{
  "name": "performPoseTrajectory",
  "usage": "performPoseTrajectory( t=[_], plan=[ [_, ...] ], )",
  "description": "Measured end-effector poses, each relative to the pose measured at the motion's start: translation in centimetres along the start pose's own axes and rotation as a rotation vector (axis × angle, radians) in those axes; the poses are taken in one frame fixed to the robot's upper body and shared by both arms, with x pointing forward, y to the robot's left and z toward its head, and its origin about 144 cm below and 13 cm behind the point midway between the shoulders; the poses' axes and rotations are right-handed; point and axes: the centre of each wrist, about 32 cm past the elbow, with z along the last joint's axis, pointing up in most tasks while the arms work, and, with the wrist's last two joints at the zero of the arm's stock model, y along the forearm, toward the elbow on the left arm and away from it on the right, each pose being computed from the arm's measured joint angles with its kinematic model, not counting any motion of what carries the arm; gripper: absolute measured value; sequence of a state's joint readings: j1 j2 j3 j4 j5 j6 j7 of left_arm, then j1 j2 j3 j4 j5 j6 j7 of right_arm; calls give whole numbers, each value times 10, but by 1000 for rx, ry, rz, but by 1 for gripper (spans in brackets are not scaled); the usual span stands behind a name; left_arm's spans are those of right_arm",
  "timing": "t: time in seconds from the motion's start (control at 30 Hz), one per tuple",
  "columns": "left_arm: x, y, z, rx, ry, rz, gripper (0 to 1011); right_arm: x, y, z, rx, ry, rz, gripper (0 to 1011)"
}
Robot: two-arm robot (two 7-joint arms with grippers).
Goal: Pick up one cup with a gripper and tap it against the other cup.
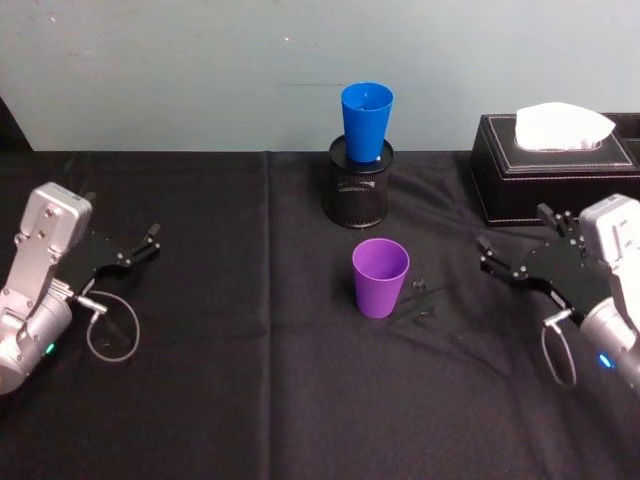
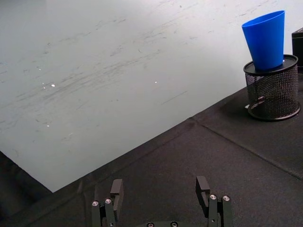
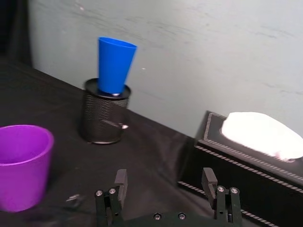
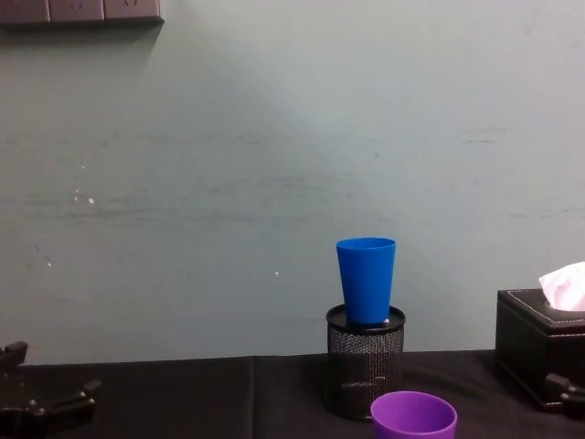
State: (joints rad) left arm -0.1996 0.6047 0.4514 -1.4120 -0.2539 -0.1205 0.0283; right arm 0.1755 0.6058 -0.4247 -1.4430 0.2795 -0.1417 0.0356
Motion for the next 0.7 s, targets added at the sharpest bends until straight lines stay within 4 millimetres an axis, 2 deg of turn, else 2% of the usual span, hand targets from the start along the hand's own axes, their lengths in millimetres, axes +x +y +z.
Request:
performPoseTrajectory(
  t=[0.17,0.43,0.7],
  plan=[
    [0,0,0,0,0,0,1005,-4,-10,-2,5,55,60,1003],
    [0,0,0,0,0,0,1005,-15,-29,-18,47,166,241,1003],
    [0,0,0,0,0,0,1005,-31,-23,-24,65,211,324,1003]
  ],
)
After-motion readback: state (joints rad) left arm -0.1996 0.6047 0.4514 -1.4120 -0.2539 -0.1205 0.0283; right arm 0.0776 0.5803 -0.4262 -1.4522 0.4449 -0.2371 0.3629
